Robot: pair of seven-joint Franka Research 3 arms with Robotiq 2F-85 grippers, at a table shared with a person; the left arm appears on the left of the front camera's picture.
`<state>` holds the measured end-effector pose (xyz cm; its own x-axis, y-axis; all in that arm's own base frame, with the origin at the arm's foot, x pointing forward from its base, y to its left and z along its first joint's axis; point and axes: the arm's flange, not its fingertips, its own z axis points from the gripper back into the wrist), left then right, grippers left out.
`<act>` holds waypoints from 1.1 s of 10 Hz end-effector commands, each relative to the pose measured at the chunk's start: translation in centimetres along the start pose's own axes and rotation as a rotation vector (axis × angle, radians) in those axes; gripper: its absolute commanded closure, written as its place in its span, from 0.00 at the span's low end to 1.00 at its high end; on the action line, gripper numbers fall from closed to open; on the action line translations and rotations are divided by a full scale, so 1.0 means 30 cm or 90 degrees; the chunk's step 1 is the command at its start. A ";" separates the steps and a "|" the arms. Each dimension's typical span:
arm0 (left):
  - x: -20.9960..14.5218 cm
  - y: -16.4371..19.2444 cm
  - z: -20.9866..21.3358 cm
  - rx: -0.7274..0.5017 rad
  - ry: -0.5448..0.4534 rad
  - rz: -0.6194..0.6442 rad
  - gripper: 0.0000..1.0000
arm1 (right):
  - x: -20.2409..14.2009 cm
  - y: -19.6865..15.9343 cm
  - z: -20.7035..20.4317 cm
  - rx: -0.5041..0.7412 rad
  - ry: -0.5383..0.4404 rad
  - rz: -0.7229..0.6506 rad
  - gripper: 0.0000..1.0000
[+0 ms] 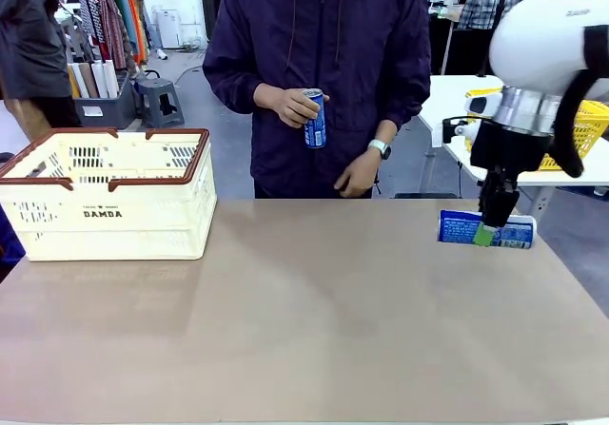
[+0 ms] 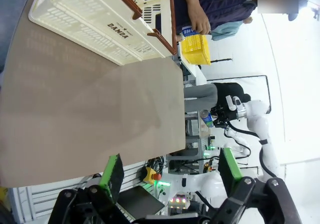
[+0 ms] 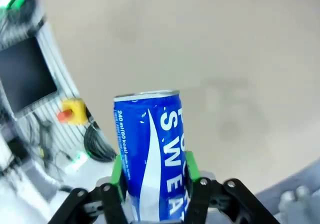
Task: Place the drinks into the Shopping basket.
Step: Pick up one drink and place it into the Shopping basket.
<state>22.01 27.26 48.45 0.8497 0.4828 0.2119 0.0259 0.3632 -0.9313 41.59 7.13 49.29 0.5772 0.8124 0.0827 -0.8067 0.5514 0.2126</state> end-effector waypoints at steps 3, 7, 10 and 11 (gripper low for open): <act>0.000 -0.005 0.006 -0.012 -0.006 -0.011 0.00 | -0.178 0.048 -0.003 -0.093 -0.151 -0.418 1.00; 0.000 -0.005 0.006 -0.012 -0.006 -0.011 0.00 | -0.202 0.014 0.010 -0.057 -0.141 -0.377 1.00; 0.000 -0.005 0.006 -0.012 -0.006 -0.011 0.00 | -0.211 0.030 -0.018 -0.073 -0.134 -0.411 1.00; 0.000 -0.005 0.006 -0.012 -0.006 -0.011 0.00 | -0.079 0.050 -0.072 -0.042 -0.232 -0.423 1.00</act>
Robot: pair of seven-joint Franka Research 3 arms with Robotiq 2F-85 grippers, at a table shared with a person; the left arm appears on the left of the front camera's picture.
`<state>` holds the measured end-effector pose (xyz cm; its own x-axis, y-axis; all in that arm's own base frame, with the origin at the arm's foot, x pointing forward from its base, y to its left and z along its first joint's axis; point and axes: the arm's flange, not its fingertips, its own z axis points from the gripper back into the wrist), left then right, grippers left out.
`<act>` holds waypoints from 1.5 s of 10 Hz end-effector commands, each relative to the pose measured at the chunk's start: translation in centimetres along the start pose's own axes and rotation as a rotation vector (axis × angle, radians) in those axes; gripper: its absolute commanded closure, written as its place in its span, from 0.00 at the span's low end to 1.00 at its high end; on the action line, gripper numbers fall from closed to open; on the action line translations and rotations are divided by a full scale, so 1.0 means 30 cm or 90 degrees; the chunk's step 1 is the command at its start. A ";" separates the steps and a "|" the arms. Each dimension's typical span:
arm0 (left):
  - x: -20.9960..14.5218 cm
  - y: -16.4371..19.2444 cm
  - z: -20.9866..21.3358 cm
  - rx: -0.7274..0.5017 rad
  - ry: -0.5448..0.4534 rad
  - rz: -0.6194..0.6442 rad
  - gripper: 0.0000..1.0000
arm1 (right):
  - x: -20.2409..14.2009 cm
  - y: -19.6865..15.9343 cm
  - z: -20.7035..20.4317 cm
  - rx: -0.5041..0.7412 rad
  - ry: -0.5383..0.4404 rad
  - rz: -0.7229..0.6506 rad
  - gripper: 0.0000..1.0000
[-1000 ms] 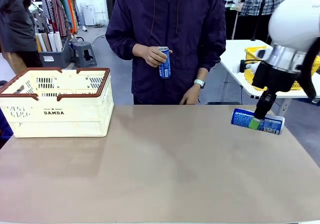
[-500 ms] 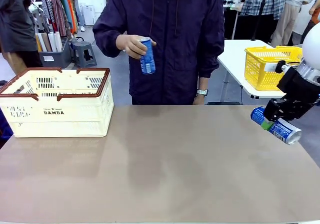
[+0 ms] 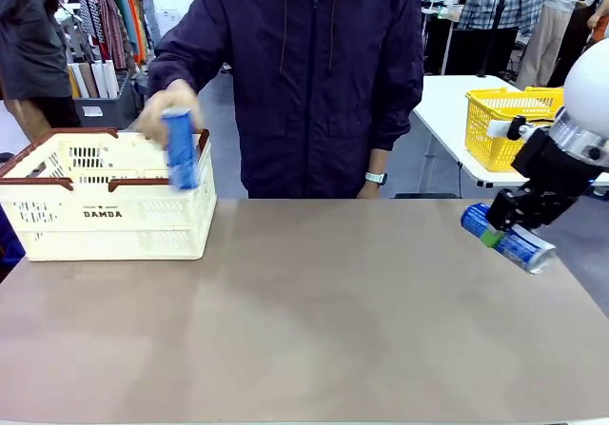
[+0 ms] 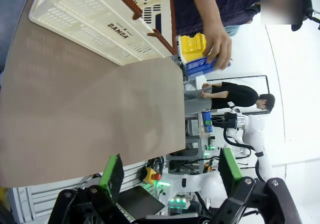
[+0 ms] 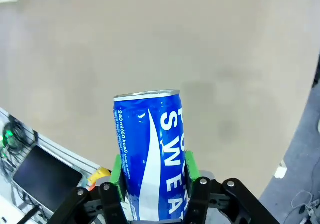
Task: Place the drinks into the Shopping basket.
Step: Pick up one drink and place it into the Shopping basket.
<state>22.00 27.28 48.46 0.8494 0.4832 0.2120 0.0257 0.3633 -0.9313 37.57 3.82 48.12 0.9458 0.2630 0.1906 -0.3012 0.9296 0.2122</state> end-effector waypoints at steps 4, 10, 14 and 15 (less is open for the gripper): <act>0.000 -0.005 0.005 -0.012 -0.005 -0.011 0.00 | 0.146 0.536 -0.219 0.118 -0.075 -0.129 1.00; 0.296 0.087 0.879 0.275 -0.060 -0.064 0.00 | 0.024 0.372 -0.121 0.110 -0.091 -0.256 1.00; 0.287 0.171 1.172 0.248 -0.289 0.014 0.00 | 0.082 0.472 -0.175 0.104 -0.067 -0.269 1.00; 0.297 0.165 1.133 0.197 -0.323 0.024 0.00 | 0.127 0.550 -0.220 0.087 -0.048 -0.243 1.00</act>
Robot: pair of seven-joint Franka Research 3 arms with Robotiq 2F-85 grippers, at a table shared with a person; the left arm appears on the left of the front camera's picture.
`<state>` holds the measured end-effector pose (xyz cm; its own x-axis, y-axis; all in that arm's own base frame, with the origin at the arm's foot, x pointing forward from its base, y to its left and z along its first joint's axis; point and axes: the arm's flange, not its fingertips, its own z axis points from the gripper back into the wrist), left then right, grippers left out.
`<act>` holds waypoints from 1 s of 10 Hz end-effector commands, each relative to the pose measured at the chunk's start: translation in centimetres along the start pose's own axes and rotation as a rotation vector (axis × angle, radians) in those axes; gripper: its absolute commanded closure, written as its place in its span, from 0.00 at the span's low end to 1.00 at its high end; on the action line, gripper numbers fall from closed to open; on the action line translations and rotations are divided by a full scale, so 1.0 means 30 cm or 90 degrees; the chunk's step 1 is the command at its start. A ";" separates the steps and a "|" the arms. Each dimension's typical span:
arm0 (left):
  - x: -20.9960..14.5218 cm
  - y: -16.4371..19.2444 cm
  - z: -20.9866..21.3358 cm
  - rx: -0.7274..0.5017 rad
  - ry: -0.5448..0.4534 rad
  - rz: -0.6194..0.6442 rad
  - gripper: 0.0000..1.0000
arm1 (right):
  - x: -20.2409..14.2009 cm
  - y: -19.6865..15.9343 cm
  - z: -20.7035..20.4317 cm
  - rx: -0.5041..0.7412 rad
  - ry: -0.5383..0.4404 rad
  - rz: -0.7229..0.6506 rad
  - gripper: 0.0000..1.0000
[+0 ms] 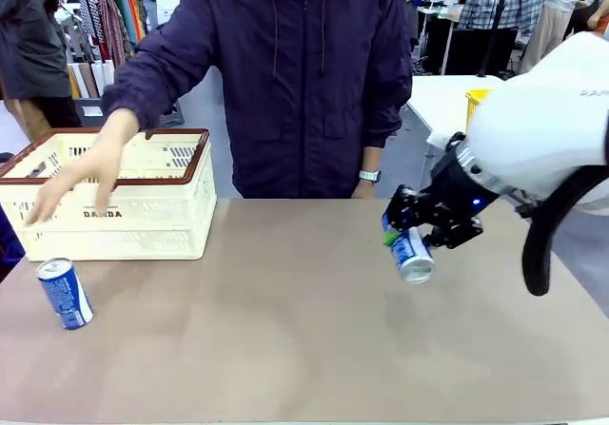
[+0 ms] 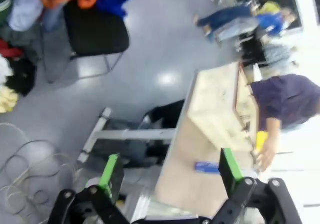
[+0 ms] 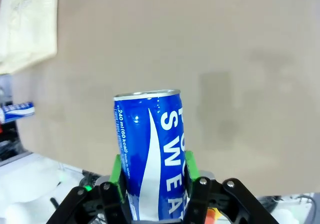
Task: Place the drinks into the Shopping basket.
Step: Pick up one drink and place it into the Shopping basket.
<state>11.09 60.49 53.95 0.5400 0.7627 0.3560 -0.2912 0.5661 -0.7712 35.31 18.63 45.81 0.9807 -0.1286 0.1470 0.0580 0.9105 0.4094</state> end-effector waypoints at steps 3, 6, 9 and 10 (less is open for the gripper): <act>-0.095 -0.174 -0.166 -0.213 -0.037 0.128 0.00 | 0.029 0.315 -0.191 0.001 0.049 0.085 1.00; -0.434 -0.301 -0.496 -0.205 0.307 0.177 0.00 | 0.013 0.449 -0.296 0.043 0.031 0.092 1.00; -0.758 -0.470 -0.602 -0.260 0.583 0.195 0.00 | -0.020 0.461 -0.424 0.042 0.020 0.058 1.00; -0.800 -0.535 -0.636 -0.276 0.581 0.189 0.00 | -0.028 0.440 -0.443 0.039 0.017 0.048 1.00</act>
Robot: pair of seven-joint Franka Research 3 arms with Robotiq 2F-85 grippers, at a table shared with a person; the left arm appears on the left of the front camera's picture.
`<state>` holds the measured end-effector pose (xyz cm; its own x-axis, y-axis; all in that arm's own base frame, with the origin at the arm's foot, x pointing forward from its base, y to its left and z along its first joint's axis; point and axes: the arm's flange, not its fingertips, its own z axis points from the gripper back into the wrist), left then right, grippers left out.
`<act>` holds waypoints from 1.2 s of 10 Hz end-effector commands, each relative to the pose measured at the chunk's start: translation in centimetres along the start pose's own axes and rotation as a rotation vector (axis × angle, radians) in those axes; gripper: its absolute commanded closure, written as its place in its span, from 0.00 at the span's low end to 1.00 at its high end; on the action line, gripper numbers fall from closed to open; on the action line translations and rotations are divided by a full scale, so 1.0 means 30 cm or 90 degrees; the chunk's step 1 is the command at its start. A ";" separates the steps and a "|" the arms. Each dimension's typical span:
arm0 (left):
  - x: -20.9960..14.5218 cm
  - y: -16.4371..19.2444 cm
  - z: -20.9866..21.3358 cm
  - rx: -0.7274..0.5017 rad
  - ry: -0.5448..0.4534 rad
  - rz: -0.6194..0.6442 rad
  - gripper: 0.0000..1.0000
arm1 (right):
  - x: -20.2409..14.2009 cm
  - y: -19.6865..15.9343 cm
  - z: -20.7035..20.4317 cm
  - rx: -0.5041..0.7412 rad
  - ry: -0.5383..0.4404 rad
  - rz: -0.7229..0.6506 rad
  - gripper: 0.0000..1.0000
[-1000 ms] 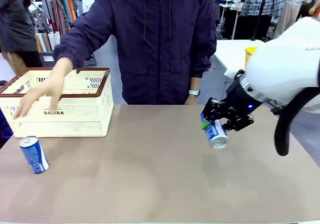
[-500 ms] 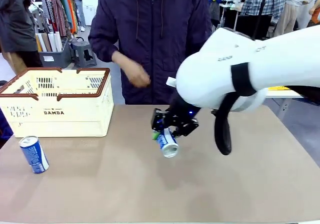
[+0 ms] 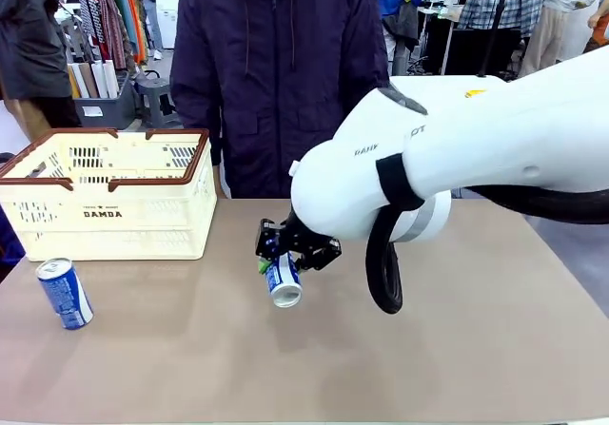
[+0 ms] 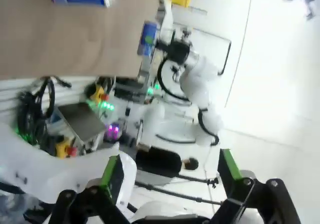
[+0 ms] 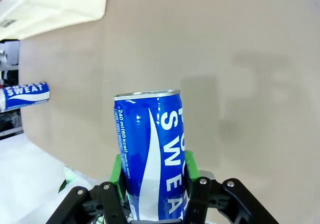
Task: Place the drinks into the Shopping basket.
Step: Pick up one drink and place it into the Shopping basket.
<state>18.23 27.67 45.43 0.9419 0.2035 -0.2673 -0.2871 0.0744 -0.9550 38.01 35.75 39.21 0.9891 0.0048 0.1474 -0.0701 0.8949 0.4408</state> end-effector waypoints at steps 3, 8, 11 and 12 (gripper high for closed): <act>-0.010 -0.023 -0.067 0.013 0.010 -0.004 0.00 | -0.004 -0.019 -0.025 -0.003 0.002 -0.011 1.00; -0.010 -0.023 -0.067 0.013 0.010 -0.004 0.00 | 0.087 0.063 -0.272 -0.024 0.045 -0.072 1.00; -0.010 -0.023 -0.067 0.013 0.010 -0.004 0.00 | 0.090 0.087 -0.380 -0.084 0.023 -0.080 1.00; -0.010 -0.023 -0.067 0.013 0.010 -0.004 0.00 | 0.086 0.082 -0.383 -0.088 0.021 -0.070 1.00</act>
<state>18.62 25.30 45.43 0.9425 0.1896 -0.2751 -0.2995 0.1142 -0.9472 41.41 41.71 29.77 0.9976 -0.0546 0.0419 0.0358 0.9321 0.3604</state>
